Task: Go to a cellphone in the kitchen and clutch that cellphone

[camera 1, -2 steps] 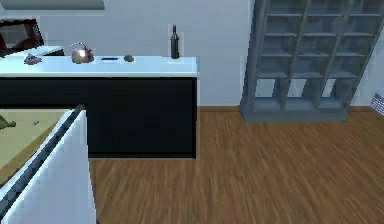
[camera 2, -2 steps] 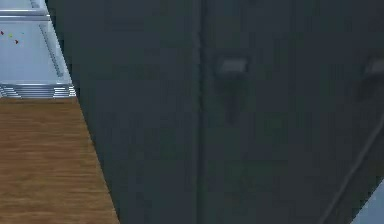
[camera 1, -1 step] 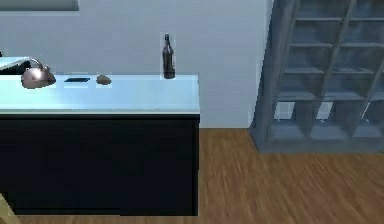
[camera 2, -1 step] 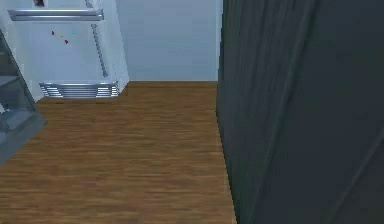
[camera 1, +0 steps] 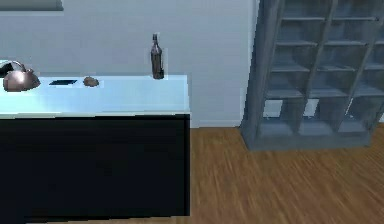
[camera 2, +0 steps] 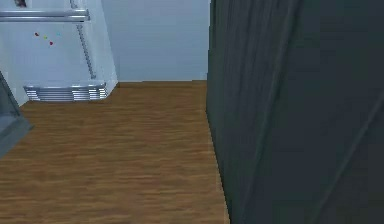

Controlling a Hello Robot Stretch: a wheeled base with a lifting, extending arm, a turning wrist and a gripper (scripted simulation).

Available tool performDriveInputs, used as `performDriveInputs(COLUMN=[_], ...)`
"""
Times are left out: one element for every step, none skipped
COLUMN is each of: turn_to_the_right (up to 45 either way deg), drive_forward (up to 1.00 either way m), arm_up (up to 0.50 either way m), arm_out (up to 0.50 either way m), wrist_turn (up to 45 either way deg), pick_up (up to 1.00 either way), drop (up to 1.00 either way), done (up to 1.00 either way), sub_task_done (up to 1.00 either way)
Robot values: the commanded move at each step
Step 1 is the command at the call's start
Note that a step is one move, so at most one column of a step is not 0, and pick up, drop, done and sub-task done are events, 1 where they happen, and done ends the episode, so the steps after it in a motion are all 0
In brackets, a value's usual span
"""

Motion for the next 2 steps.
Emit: performDriveInputs(turn_to_the_right=[0.0, -45.0], drive_forward=[0.4, 0.0], arm_up=[0.0, 0.0], arm_out=[0.0, 0.0], wrist_turn=[0.0, 0.0], pick_up=[0.0, 0.0], drop=[0.0, 0.0], done=[0.0, 0.0], sub_task_done=[0.0, 0.0])
